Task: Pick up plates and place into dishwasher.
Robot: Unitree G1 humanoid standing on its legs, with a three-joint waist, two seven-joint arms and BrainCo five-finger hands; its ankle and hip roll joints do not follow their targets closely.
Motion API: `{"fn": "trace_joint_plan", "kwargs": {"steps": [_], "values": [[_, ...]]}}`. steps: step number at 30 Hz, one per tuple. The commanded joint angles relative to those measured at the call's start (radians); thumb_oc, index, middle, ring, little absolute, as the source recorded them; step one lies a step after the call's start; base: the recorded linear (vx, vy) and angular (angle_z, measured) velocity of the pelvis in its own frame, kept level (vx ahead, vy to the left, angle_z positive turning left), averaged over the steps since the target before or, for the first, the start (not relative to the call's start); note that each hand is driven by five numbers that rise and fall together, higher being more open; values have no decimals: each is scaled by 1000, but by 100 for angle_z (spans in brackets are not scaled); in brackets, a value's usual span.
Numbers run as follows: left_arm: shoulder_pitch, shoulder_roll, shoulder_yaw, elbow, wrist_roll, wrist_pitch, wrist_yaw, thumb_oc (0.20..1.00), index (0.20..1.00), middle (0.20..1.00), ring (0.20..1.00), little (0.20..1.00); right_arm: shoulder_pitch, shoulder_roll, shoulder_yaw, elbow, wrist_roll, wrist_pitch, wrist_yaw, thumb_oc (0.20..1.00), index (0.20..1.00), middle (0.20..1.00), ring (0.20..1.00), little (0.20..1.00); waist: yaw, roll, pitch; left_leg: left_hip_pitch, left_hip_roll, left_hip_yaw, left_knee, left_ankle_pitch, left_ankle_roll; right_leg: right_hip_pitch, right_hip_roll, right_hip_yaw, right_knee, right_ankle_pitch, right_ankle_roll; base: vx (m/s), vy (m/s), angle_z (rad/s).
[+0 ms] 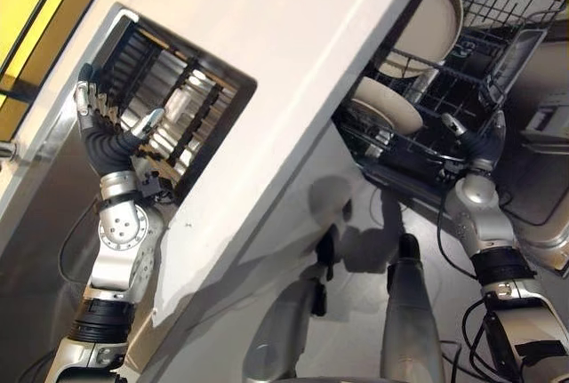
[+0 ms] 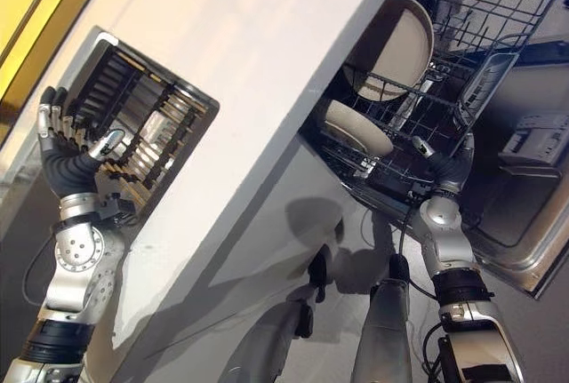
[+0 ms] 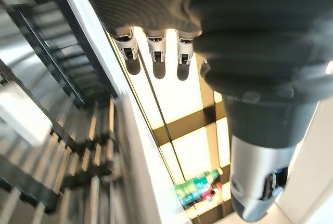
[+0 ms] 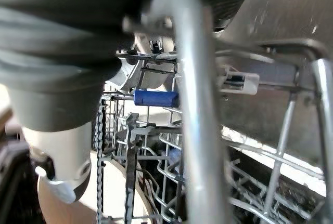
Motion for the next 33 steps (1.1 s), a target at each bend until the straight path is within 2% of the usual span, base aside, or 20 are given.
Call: {"fn": "trace_joint_plan", "kwargs": {"steps": [1, 9, 19, 27, 33], "values": [[7, -28, 14, -20, -9, -43, -14, 1000, 1000, 1000, 1000, 1000, -254, -43, 52, -5, -33, -55, 68, 1000, 1000, 1000, 1000, 1000, 58, 37, 77, -22, -75, 9, 192, -123, 27, 81, -87, -27, -310, 208, 19, -28, 24, 13], [52, -26, 30, -42, -40, -54, -57, 1000, 1000, 1000, 1000, 1000, -301, -58, 64, 15, -28, -61, 68, 1000, 1000, 1000, 1000, 1000, 89, 45, 77, -10, -73, 1, 187, -118, 26, 100, -117, -62, -320, 215, 26, -12, 25, 21], [74, -16, 26, -54, -55, -76, -82, 1000, 1000, 1000, 1000, 1000, -359, -74, 74, 62, -10, -92, 53, 1000, 1000, 1000, 1000, 1000, 105, 56, 77, 0, -80, -5, 176, -116, 31, 110, -136, -72, -333, 224, 35, -14, 8, 16], [77, -10, 22, -63, -75, -87, -91, 1000, 1000, 1000, 1000, 1000, -360, -88, 64, 85, -1, -91, 16, 1000, 1000, 1000, 1000, 1000, 95, 59, 77, 18, -81, 6, 163, -120, 35, 123, -141, -67, -346, 234, 41, -22, 26, 9], [74, 1, 27, -57, -95, -97, -88, 1000, 1000, 1000, 1000, 1000, -302, -102, 34, 64, -45, -76, -29, 1000, 1000, 1000, 1000, 1000, 68, 40, 77, 47, -86, 16, 165, -138, 42, 148, -135, -50, -362, 246, 44, -26, 43, 2]]}}
